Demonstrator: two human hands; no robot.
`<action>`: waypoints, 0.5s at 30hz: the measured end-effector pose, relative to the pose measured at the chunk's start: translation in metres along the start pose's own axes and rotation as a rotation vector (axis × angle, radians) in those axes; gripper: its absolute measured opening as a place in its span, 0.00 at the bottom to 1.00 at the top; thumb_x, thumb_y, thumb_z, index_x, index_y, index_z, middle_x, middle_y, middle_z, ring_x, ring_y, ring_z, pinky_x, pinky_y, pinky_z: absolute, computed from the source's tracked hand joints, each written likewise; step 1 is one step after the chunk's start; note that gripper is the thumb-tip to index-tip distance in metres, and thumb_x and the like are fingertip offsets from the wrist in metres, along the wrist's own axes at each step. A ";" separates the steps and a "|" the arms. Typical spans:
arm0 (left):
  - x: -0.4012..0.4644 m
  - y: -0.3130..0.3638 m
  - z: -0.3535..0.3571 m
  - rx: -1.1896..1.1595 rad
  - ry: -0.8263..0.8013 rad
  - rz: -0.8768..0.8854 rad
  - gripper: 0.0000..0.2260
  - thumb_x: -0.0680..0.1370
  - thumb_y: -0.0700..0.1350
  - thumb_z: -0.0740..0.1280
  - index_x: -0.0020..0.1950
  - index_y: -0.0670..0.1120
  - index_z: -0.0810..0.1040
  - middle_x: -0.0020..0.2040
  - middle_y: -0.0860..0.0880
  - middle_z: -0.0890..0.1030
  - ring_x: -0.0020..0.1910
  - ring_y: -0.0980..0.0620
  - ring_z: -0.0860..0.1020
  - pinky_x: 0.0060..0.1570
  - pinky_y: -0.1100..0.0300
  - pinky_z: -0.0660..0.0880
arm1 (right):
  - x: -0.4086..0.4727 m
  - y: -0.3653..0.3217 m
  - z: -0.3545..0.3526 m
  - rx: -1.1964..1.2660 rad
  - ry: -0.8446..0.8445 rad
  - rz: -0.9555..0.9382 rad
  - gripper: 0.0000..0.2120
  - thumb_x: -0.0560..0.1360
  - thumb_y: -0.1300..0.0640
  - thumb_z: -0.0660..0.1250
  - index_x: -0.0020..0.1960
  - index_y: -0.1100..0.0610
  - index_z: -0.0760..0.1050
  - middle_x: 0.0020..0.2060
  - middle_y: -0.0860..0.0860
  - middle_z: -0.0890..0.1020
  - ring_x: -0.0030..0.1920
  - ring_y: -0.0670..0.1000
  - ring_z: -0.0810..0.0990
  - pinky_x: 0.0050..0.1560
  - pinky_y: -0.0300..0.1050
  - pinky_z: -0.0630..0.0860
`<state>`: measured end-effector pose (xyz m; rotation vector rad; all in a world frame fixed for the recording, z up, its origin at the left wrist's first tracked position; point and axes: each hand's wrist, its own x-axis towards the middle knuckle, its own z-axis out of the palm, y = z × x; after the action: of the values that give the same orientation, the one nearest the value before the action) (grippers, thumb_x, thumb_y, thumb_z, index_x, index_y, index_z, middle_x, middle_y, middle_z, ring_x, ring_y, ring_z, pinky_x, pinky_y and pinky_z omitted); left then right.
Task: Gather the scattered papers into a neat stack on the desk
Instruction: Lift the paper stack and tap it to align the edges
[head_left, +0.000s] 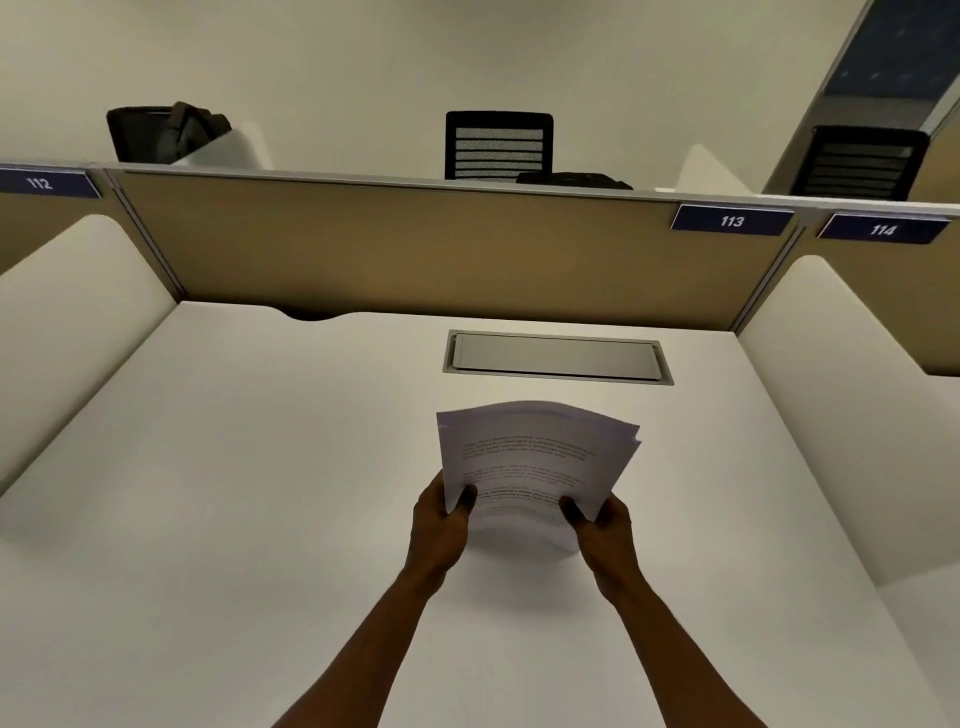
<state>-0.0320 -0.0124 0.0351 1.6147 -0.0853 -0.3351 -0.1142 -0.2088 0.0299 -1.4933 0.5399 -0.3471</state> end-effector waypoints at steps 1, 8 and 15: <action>0.001 0.001 -0.002 0.011 -0.010 -0.003 0.14 0.82 0.42 0.65 0.67 0.53 0.76 0.59 0.53 0.83 0.61 0.48 0.80 0.56 0.58 0.80 | 0.001 -0.002 -0.001 -0.027 0.007 -0.009 0.13 0.75 0.61 0.72 0.55 0.46 0.79 0.48 0.44 0.86 0.52 0.48 0.83 0.49 0.40 0.82; 0.003 0.061 -0.031 0.203 0.278 0.247 0.36 0.73 0.46 0.77 0.77 0.49 0.64 0.72 0.48 0.73 0.69 0.51 0.73 0.65 0.56 0.72 | 0.014 -0.039 -0.014 -0.328 -0.040 -0.203 0.16 0.76 0.59 0.71 0.50 0.35 0.77 0.43 0.36 0.84 0.46 0.39 0.82 0.41 0.31 0.78; 0.031 0.184 -0.059 0.899 -0.159 0.511 0.39 0.67 0.59 0.78 0.75 0.56 0.68 0.71 0.52 0.76 0.72 0.49 0.72 0.71 0.53 0.68 | 0.026 -0.075 -0.012 -0.574 -0.200 -0.361 0.21 0.76 0.62 0.68 0.50 0.34 0.76 0.44 0.26 0.81 0.45 0.33 0.80 0.41 0.24 0.74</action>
<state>0.0404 0.0225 0.2135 2.3555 -0.8545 -0.0054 -0.0905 -0.2375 0.1012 -2.1650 0.2085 -0.3307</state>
